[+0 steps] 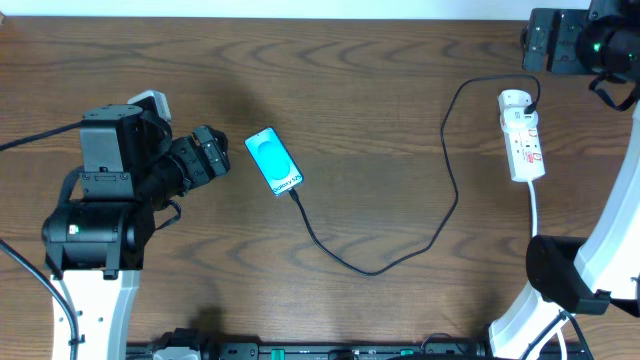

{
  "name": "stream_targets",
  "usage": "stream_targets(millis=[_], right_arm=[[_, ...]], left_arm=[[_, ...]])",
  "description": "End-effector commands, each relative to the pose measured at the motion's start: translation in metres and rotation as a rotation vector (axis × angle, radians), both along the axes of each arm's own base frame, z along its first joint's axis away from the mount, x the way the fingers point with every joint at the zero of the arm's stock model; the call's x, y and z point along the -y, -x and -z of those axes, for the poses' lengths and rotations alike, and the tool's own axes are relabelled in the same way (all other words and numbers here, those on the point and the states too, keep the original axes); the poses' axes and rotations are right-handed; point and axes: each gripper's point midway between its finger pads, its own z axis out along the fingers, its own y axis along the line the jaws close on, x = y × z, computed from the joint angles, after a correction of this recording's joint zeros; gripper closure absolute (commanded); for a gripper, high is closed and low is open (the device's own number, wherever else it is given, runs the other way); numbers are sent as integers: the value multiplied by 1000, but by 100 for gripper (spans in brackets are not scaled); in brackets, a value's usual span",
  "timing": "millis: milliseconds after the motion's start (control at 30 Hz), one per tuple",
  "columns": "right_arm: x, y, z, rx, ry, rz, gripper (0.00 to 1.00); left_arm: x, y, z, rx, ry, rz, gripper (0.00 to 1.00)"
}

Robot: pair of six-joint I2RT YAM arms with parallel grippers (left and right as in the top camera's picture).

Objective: Plug charger to phone and switch on socket

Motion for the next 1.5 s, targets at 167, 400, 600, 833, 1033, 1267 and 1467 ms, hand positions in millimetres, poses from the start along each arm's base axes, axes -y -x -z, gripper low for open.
stream_targets(millis=[167,400,600,833,1033,1267,1467], right_arm=[[0,4,-4,10,-3,12,1],[0,4,-4,10,-3,12,1],[0,4,-4,10,-3,12,1],[0,4,-4,10,-4,12,1],[0,4,-4,10,-4,13,1],[0,4,-4,10,-4,12,1],[0,4,-4,10,-3,12,1]], left_arm=[[1,1,-5,5,4,5,8],[-13,27,13,-104,-59,-48,8],[-32,56,23,-61,-135,-116,8],[-32,67,37,240,-78,-163,8],[-32,61,33,557,22,-214,8],[-43,63,18,885,42,-273,8],[-57,67,30,921,20,-335,8]])
